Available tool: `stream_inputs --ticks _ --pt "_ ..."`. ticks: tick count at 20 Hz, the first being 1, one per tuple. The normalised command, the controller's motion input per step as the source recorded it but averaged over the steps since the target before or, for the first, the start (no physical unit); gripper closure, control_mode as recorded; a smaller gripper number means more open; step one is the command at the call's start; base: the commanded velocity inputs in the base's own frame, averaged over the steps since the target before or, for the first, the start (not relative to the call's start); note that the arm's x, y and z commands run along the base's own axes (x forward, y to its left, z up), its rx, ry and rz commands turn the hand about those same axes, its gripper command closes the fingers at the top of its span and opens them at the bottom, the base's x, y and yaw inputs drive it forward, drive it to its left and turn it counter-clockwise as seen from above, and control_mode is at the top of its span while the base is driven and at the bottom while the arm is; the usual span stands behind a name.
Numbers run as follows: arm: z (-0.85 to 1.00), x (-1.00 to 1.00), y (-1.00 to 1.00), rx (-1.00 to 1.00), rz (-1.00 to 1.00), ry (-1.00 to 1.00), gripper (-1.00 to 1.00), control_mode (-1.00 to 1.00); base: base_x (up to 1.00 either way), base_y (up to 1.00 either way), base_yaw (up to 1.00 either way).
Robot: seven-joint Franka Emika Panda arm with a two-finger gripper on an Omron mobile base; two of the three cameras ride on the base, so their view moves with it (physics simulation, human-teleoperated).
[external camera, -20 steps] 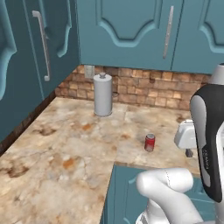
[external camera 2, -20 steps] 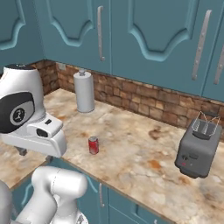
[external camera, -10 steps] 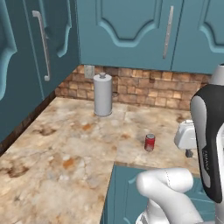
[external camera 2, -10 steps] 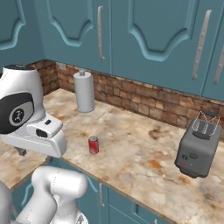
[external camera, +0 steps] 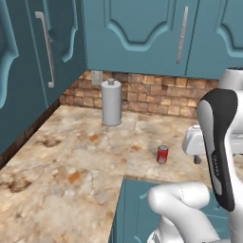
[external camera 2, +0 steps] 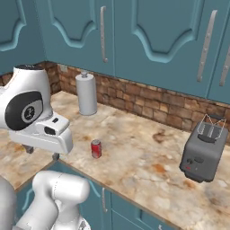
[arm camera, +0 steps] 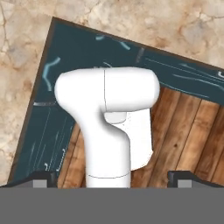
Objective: Four empty soda cans are scattered around the kitchen. Gather all the cans and cluster them next to the stove for recycling.
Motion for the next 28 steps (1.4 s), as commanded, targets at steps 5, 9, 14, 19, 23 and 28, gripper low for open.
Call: stream_inputs --ticks 5,9,14,19,23,28 --pt "-0.15 0.99 0.0 0.01 0.0 0.0 -1.0 -1.0 0.0 0.0 0.0" --pt "-0.02 0.25 0.0 -0.01 0.0 0.0 -1.0 -1.0 0.0 0.0 0.0" --pt "-0.11 0.56 0.0 -0.14 0.04 -0.04 -1.0 -1.0 0.0 0.0 0.0" --pt "-0.33 0.34 -0.04 -0.04 0.04 -0.14 -1.0 -1.0 0.0 0.0 0.0" --pt "-0.36 0.09 0.0 0.1 0.01 -0.05 -1.0 -1.0 0.0 0.0 0.0" --pt "-0.45 0.35 0.0 0.12 0.0 -0.01 -1.0 -1.0 0.0 0.0 0.0"
